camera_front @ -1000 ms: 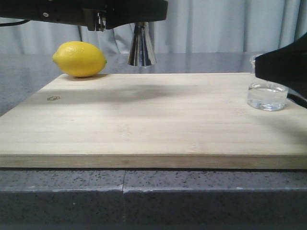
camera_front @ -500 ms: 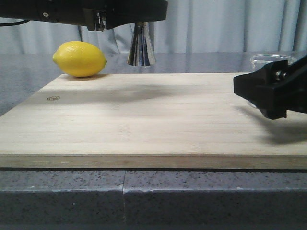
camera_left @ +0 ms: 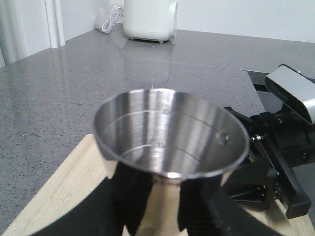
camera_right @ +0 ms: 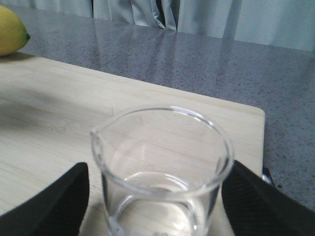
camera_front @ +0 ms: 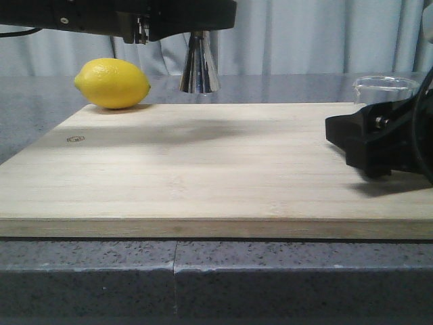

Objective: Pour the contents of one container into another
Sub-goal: 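Reach the right gripper to the glass beaker, grasp and lift it, then tilt the glass beaker with the right gripper, pouring into the held jigger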

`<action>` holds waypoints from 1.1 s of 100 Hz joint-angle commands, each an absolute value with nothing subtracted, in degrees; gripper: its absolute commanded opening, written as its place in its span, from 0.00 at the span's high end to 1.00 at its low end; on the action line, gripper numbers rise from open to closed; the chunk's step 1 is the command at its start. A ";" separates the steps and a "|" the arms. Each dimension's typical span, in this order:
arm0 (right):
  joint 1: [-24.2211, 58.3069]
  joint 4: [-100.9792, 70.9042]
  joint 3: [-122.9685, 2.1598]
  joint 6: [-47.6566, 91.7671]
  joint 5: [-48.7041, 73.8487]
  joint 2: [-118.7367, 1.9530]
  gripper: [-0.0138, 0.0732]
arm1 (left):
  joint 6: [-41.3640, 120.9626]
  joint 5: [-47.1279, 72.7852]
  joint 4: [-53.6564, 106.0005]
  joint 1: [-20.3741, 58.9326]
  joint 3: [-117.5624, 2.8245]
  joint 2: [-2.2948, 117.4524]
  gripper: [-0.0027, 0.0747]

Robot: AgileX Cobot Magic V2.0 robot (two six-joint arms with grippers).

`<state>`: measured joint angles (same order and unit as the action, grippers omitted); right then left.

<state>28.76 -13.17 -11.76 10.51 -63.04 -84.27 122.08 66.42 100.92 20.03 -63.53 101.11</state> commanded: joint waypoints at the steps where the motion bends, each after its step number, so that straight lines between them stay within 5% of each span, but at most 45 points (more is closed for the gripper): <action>1: 28.86 -12.98 -13.00 10.44 -68.53 -83.31 0.37 | 121.54 72.01 105.99 20.52 -65.26 98.15 0.68; 25: 28.86 -12.98 -13.00 10.44 -68.53 -83.31 0.51 | 121.54 72.01 105.99 20.52 -65.26 98.15 0.68; 74: 28.86 -15.10 -14.16 10.44 -69.13 -79.42 0.51 | 121.54 72.01 105.99 20.52 -65.26 98.15 0.68; 110: 28.86 -15.48 -26.66 13.51 -42.44 -67.25 0.51 | 121.54 72.01 105.99 20.52 -65.26 98.15 0.68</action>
